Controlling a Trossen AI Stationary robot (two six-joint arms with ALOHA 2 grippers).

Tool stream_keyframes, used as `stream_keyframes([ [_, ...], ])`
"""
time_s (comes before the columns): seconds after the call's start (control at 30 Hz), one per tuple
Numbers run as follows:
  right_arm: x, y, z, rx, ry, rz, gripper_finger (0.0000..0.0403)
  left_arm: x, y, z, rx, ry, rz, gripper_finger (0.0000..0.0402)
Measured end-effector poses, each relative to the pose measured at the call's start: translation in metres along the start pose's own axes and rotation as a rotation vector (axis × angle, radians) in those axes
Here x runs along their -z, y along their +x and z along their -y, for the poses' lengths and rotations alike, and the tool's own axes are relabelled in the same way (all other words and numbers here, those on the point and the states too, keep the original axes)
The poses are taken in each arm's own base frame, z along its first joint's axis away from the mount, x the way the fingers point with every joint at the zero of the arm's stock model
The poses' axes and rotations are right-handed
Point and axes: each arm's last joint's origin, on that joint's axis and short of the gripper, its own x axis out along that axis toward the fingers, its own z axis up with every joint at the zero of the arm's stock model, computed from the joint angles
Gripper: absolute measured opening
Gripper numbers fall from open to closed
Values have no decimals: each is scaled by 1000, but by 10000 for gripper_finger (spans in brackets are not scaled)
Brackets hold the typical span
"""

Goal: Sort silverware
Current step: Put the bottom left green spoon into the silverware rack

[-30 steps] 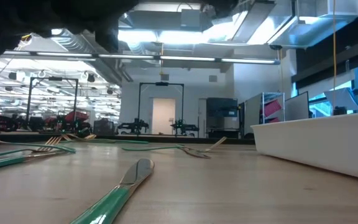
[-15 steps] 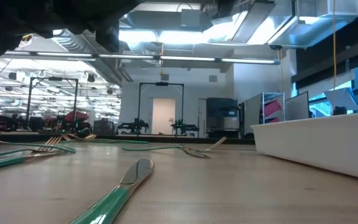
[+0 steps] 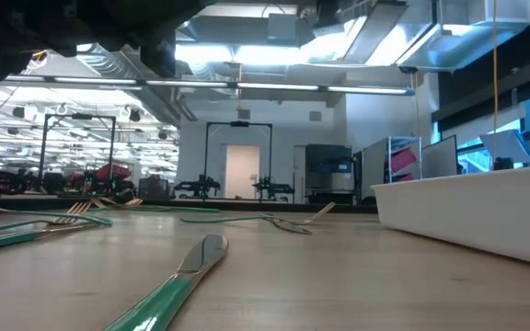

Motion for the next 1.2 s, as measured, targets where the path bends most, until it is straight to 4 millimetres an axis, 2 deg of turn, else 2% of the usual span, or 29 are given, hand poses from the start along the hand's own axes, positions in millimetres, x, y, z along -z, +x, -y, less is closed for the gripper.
stream_keyframes([
  [0.23,-2,0,0,-4,-10,22,43,0,0,0,1,-1,2,0],
  [0.43,-4,13,-8,7,-83,5,8,1,0,0,6,-2,-3,0],
  [0.57,-10,19,-12,66,-133,-42,5,1,-1,0,1,0,-12,0],
  [0.73,-21,14,-21,166,-164,-95,2,1,0,0,-7,1,-12,21],
  [0.87,-37,-2,-25,255,-131,-176,1,8,1,-1,-2,18,-75,72],
  [1.0,-44,-28,-14,320,-11,-318,1,14,0,-3,-5,-2,-134,134],
  [1.1,-37,-52,2,380,132,-477,1,18,1,-6,-21,-22,-170,168],
  [1.2,-19,-81,20,485,271,-676,1,18,1,-6,-25,-31,-175,187],
])
